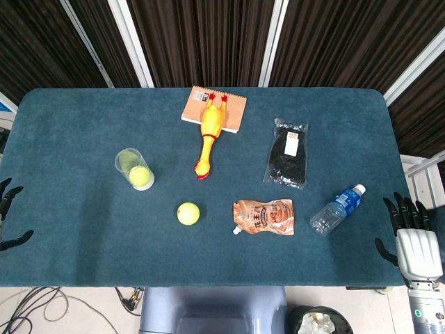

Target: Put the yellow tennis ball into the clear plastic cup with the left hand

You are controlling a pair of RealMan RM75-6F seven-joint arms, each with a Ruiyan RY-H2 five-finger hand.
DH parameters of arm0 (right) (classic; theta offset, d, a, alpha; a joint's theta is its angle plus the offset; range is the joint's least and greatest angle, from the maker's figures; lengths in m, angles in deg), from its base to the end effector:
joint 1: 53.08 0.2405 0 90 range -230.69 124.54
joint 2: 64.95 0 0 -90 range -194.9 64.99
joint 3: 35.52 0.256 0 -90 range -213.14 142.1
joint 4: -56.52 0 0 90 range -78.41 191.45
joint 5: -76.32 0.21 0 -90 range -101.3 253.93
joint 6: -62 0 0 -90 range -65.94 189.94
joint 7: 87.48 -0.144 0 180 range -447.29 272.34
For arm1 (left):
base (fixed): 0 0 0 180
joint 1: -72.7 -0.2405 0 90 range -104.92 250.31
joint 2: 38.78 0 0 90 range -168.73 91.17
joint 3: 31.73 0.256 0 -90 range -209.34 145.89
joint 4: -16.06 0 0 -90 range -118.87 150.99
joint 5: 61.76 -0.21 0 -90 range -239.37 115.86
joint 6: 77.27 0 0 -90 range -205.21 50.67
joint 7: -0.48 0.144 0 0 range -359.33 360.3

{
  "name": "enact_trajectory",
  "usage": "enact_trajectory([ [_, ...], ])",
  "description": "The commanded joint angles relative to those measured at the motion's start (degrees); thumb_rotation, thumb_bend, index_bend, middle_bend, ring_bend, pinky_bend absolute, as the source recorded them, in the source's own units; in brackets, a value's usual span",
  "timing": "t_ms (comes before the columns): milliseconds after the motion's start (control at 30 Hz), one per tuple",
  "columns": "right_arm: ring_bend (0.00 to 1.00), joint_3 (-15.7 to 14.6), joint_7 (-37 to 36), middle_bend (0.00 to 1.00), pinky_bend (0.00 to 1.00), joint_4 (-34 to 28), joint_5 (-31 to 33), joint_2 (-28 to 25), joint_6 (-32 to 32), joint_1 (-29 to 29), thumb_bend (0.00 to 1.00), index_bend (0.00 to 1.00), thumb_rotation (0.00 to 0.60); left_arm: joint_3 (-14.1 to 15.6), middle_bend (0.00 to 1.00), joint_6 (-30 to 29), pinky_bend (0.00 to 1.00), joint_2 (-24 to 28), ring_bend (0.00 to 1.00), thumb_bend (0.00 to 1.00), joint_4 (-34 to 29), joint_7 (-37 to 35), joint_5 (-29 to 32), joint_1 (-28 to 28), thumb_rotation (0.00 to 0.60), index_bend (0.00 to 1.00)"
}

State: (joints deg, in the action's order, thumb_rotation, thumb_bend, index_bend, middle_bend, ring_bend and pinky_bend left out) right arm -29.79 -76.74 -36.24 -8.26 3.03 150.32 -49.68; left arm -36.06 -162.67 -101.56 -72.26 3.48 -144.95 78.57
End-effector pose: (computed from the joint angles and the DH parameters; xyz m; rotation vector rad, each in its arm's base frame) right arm -0.3048 -0.1824 0.1530 1.3239 -0.7745 0.8490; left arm -0.3264 0.1932 0.1820 -1.3684 -0.7764 -0.8106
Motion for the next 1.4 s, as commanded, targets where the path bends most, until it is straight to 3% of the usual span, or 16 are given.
enact_trajectory([
  [33, 0.01, 0.0, 0.0, 0.00, 0.00, 0.0, 0.0, 0.0, 0.0, 0.0, 0.35, 0.11, 0.600, 0.0, 0.05, 0.0, 0.13, 0.0, 0.02, 0.00, 0.0, 0.0, 0.0, 0.0, 0.600, 0.17],
  [967, 0.01, 0.2, 0.0, 0.00, 0.00, -0.2, 0.0, -0.2, 0.6, -0.2, 0.35, 0.11, 0.600, 0.7, 0.05, 1.5, 0.13, -0.2, 0.02, 0.00, -0.1, -1.6, -1.6, 0.9, 0.600, 0.14],
  [1133, 0.01, -0.1, 0.2, 0.00, 0.00, -0.4, -0.5, -0.1, 0.5, -0.2, 0.35, 0.11, 0.600, -0.2, 0.05, 3.7, 0.13, 2.0, 0.02, 0.00, -3.0, -1.8, -6.1, 5.0, 0.600, 0.13],
  [1400, 0.01, -0.1, 0.6, 0.00, 0.00, -0.1, 0.0, 0.2, 0.0, 0.0, 0.35, 0.11, 0.600, -3.8, 0.05, 13.1, 0.13, 3.4, 0.02, 0.00, -9.2, 0.7, -8.5, 14.8, 0.600, 0.13],
])
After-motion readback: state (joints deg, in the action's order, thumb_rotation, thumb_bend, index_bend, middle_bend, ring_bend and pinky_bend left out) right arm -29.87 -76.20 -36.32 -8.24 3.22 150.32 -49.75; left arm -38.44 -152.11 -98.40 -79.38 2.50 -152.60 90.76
